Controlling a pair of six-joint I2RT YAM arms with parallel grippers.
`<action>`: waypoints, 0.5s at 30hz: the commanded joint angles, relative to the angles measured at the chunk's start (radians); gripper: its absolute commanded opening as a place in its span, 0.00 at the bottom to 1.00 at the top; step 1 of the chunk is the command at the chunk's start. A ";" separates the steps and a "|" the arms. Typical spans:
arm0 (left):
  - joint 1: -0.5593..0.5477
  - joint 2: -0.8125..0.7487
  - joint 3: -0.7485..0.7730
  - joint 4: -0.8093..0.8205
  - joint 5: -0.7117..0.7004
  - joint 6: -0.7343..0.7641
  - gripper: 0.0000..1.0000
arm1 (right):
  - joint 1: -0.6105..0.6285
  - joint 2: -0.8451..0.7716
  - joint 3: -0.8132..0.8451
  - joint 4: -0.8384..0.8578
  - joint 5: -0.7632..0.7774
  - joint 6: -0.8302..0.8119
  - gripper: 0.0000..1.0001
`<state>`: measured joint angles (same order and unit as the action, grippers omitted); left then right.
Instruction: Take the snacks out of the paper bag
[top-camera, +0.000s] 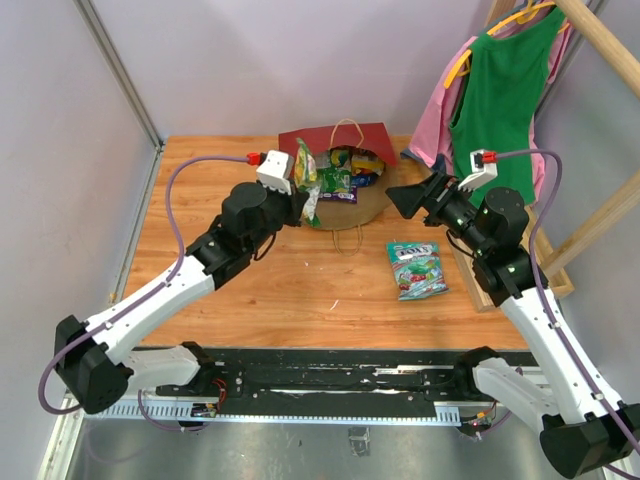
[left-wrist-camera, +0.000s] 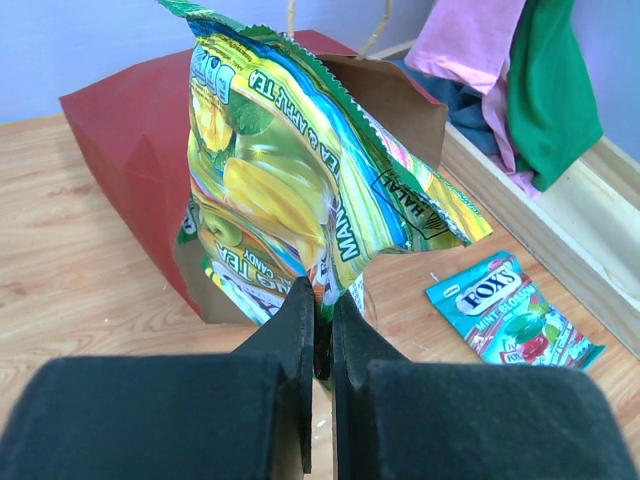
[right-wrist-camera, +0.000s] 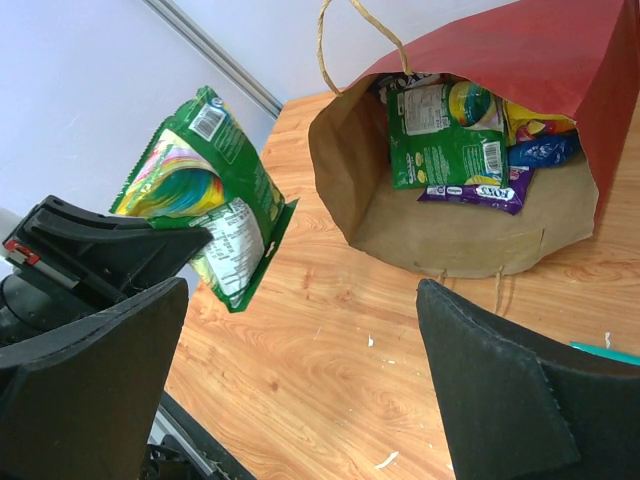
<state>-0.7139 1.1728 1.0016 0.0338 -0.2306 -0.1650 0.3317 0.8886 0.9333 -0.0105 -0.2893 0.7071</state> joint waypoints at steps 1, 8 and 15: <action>0.020 -0.092 -0.011 0.015 0.010 -0.041 0.01 | 0.017 -0.004 0.021 0.038 -0.021 -0.008 0.99; 0.066 -0.170 -0.006 -0.052 -0.074 -0.084 0.00 | 0.019 0.026 -0.017 0.071 -0.031 0.006 0.99; 0.213 -0.185 0.017 -0.145 -0.104 -0.182 0.01 | 0.018 0.011 -0.043 0.073 -0.014 0.014 0.99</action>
<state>-0.5724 1.0103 0.9855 -0.0883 -0.3038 -0.2771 0.3317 0.9165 0.8925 0.0280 -0.3054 0.7082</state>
